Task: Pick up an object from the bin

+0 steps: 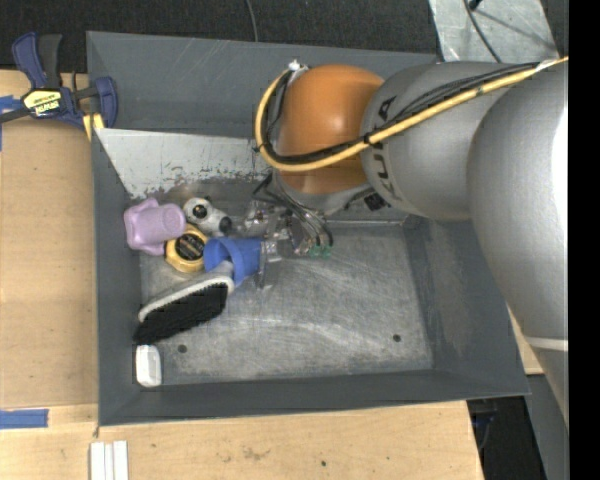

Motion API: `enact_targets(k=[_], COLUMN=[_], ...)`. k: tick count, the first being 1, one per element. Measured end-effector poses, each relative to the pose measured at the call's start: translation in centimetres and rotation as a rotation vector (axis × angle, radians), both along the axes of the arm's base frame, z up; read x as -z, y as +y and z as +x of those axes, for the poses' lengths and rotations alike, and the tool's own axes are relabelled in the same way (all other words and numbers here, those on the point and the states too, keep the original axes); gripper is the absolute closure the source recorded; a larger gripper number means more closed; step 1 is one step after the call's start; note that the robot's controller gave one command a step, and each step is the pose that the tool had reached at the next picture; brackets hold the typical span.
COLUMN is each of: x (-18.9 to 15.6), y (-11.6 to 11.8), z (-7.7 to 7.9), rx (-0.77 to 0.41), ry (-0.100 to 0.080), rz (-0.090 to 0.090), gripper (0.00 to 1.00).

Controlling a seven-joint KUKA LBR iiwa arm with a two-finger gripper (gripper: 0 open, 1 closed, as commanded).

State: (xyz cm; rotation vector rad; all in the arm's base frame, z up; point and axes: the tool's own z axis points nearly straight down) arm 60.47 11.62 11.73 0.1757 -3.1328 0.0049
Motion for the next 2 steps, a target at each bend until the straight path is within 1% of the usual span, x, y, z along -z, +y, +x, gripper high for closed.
enact_targets(k=[1, 2], x=[-6.8, -12.4], y=[-0.9, -1.3], z=[-0.7, -0.7], rx=[0.014, 0.021], ry=[-0.002, -0.009], rz=[0.002, 0.003], gripper=[1.00, 1.00])
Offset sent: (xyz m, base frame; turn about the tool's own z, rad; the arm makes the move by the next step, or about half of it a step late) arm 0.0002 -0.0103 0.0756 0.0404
